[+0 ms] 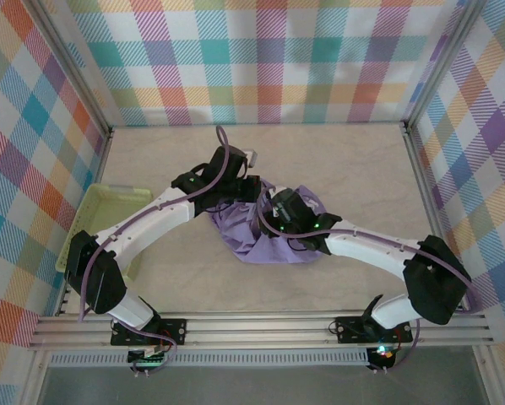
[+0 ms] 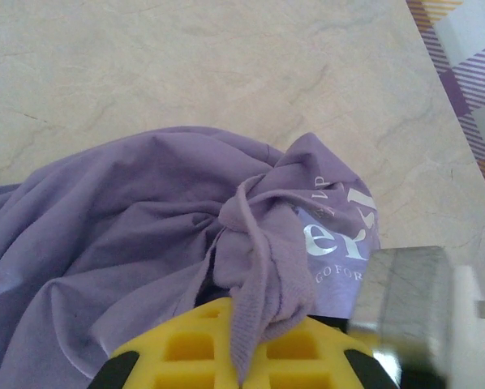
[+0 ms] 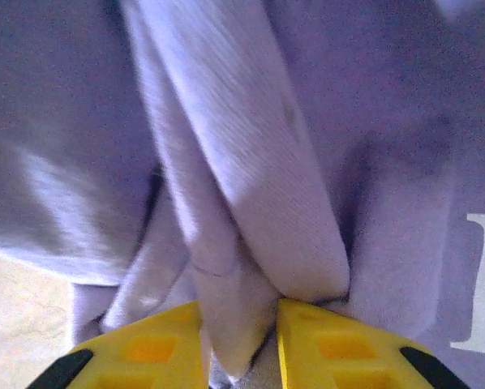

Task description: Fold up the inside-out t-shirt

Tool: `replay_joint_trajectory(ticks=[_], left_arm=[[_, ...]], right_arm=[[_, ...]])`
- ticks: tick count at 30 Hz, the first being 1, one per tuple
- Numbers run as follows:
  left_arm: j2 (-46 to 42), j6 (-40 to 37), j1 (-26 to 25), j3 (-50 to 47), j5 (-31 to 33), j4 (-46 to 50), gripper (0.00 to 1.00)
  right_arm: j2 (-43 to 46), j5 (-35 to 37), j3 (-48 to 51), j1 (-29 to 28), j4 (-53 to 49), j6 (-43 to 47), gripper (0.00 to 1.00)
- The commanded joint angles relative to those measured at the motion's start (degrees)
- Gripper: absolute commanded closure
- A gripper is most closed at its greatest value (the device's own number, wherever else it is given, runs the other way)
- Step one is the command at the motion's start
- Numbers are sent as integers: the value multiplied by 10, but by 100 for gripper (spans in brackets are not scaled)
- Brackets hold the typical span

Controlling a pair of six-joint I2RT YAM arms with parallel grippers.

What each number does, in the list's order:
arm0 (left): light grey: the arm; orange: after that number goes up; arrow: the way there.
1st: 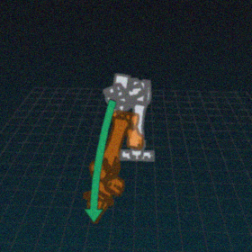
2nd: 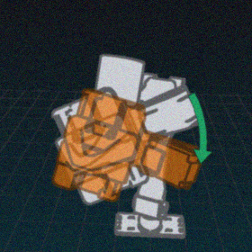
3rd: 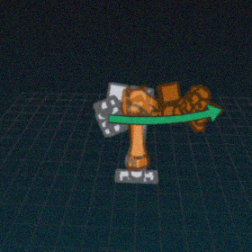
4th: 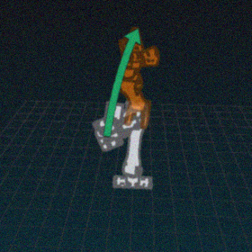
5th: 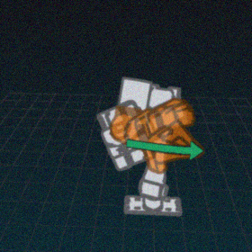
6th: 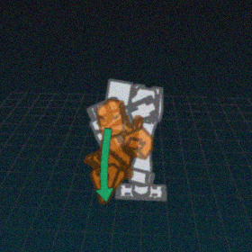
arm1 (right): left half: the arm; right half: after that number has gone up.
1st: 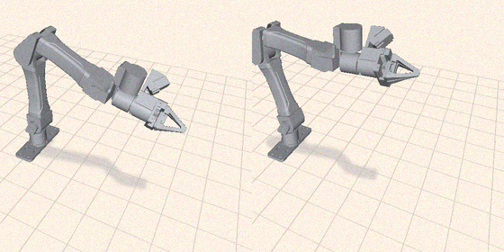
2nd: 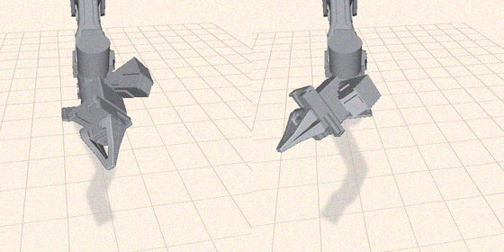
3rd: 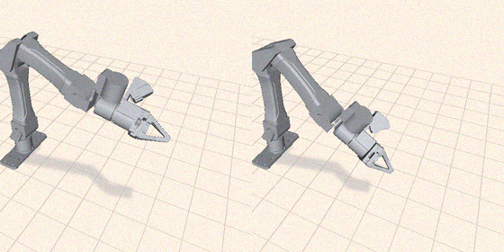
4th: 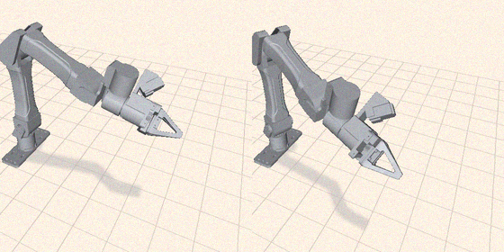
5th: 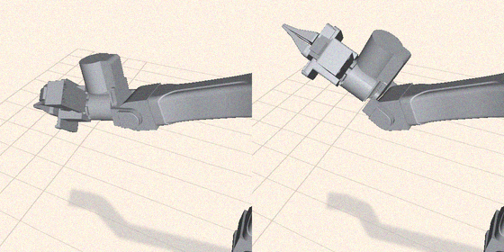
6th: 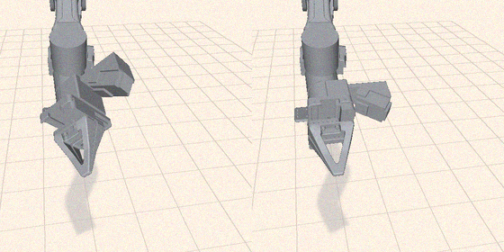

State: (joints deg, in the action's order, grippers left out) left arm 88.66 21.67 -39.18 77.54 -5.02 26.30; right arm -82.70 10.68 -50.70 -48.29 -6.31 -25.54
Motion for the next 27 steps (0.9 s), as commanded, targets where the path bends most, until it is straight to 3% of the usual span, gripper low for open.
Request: replay_joint_trajectory(ticks=[1,10,19,27], left_arm=[[-24,8,9,24,5,7,100],[-20,9,13,38,15,18,100],[9,25,27,50,32,39,100],[41,32,28,73,36,66,100]], right_arm=[[-18,6,-2,5,-6,-17,72],[-14,-31,-5,4,2,-15,79],[60,-33,-24,-33,-41,16,100],[169,-13,-34,-40,-77,9,100]])
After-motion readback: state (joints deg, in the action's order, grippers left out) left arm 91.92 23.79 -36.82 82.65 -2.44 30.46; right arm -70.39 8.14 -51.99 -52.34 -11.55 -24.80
